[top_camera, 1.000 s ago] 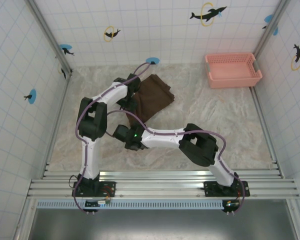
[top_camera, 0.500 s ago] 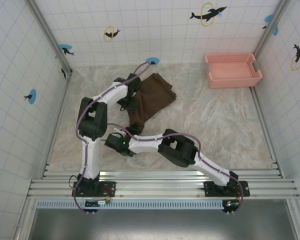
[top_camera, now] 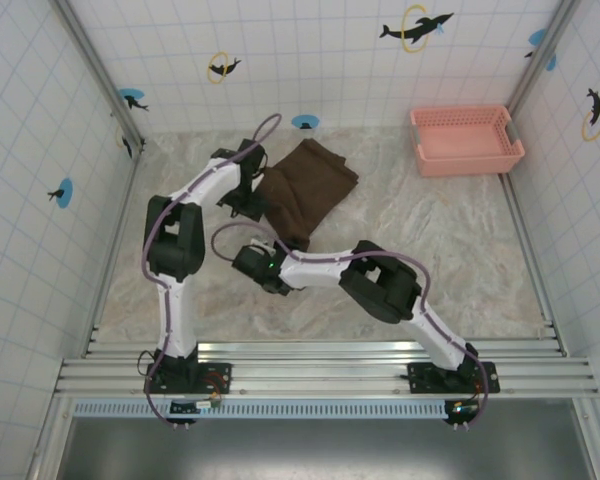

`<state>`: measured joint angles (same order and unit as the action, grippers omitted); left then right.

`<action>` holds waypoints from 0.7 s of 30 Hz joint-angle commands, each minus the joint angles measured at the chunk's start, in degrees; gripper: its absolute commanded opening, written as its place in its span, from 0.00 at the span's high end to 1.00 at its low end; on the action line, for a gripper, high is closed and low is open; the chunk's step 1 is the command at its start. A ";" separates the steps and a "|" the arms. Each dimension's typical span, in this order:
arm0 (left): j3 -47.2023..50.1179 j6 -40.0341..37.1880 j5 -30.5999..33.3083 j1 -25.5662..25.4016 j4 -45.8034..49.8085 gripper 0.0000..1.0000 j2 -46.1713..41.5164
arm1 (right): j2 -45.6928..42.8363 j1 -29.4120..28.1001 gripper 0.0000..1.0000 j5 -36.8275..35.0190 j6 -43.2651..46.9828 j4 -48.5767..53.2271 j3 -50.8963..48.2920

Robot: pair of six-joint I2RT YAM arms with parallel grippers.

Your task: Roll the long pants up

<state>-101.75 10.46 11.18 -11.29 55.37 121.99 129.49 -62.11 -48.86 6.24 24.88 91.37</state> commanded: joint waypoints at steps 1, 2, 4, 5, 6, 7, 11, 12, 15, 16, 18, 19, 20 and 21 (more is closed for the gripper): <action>-3.55 -1.43 -1.73 2.52 3.89 0.03 -8.31 | -10.22 4.62 1.00 16.80 -7.51 2.22 -2.01; -3.39 -1.65 -1.69 2.89 4.00 0.03 -9.34 | -11.86 6.09 1.00 20.25 -9.59 2.94 -2.51; -2.16 -1.93 -1.49 3.14 4.01 0.03 -11.53 | -15.63 9.77 1.00 30.17 -13.65 2.79 -4.40; -1.33 -2.02 -1.57 3.12 3.71 0.03 -12.29 | -17.05 11.26 1.00 32.80 -15.83 2.65 -5.27; -0.20 -1.94 -1.83 3.12 3.27 0.02 -13.24 | -18.72 13.20 1.00 36.83 -18.17 1.59 -6.73; 1.19 -1.84 -2.40 3.12 2.54 0.02 -14.01 | -19.89 15.25 1.00 41.04 -21.01 0.92 -7.85; 6.05 -1.41 -4.83 3.16 0.43 0.02 -15.65 | -22.59 23.74 1.00 54.29 -34.21 -4.86 -13.89; 7.22 -1.33 -5.40 3.07 -0.13 0.03 -15.90 | -22.49 26.24 1.00 57.99 -38.60 -9.13 -15.93; 10.29 -0.88 -7.54 3.12 -2.10 0.03 -16.43 | -20.34 32.16 1.00 66.42 -50.34 -19.35 -21.23; 11.00 -0.71 -7.85 3.12 -2.64 0.03 -16.55 | -19.35 33.60 1.00 69.26 -54.01 -22.94 -22.53; 11.72 -0.38 -8.83 3.03 -3.48 0.03 -16.46 | -16.91 35.24 1.00 71.43 -60.26 -29.87 -24.86; 11.84 -0.11 -9.44 3.03 -3.92 0.03 -16.28 | -15.53 35.83 1.00 72.15 -64.02 -32.97 -25.74; 11.78 0.07 -9.81 2.88 -4.28 0.03 -16.19 | -14.17 36.22 1.00 73.20 -67.78 -36.84 -26.69; 11.51 0.24 -9.99 2.66 -4.72 0.03 -16.07 | -12.53 36.45 1.00 74.37 -72.91 -42.37 -28.05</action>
<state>-90.04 10.37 3.44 -8.29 53.43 105.84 113.01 -25.50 18.63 -50.06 -2.76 66.19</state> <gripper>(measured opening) 0.975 0.086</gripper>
